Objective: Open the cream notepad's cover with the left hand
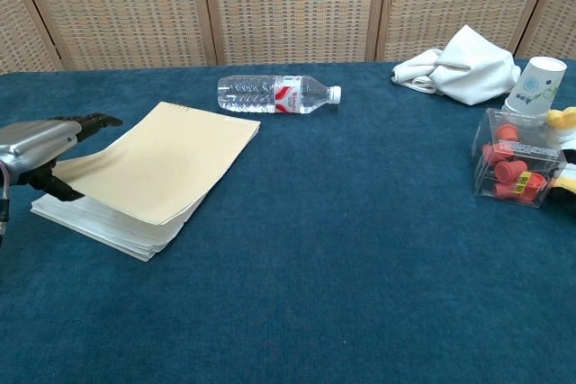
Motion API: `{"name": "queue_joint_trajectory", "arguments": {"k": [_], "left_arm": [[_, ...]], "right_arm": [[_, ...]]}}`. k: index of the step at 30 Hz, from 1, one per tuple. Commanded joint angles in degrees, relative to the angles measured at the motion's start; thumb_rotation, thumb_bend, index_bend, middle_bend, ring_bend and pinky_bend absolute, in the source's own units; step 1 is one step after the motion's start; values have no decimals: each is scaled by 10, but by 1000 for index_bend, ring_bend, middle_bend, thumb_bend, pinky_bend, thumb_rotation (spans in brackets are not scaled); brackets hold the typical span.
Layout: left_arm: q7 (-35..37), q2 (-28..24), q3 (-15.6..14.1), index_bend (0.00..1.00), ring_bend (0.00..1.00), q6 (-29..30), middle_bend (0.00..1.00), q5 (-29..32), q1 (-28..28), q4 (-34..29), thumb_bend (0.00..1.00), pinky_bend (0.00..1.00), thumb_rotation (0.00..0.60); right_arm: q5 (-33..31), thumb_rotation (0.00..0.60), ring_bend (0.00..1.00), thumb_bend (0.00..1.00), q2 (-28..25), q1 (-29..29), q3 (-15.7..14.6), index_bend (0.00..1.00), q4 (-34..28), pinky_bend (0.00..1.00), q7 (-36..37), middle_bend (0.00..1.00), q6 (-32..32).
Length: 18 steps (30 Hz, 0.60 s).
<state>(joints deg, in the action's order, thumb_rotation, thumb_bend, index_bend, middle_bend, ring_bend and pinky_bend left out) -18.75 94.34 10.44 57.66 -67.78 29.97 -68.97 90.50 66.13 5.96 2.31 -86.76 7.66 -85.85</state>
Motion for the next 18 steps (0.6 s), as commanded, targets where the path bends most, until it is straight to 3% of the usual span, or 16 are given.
{"name": "queue_joint_trajectory", "arguments": {"k": [1, 13, 15, 17, 18], "left_arm": [[8, 12, -4, 0, 0, -8, 0, 6, 6, 14, 481, 0, 600], [-1, 17, 0, 17, 0, 10, 0, 6, 15, 12, 483, 0, 600], [8, 19, 0, 123, 0, 19, 0, -3, 15, 13, 485, 0, 600], [17, 21, -3, 296, 0, 27, 0, -13, 15, 14, 486, 0, 600], [19, 21, -4, 329, 0, 29, 0, -16, 15, 13, 485, 0, 600]], "right_arm": [[0, 600, 0, 0, 0, 0, 0, 12, 0, 0, 1, 0, 0], [-4, 600, 0, 0, -2, 1, 1, 12, 2, 0, 9, 0, 3], [-4, 600, 0, 0, -2, 1, 1, 12, 2, 0, 10, 0, 4], [-4, 600, 0, 0, -1, 1, 1, 12, 2, 0, 10, 0, 5], [-4, 600, 0, 0, -1, 2, 1, 12, 2, 0, 10, 0, 5]]}}
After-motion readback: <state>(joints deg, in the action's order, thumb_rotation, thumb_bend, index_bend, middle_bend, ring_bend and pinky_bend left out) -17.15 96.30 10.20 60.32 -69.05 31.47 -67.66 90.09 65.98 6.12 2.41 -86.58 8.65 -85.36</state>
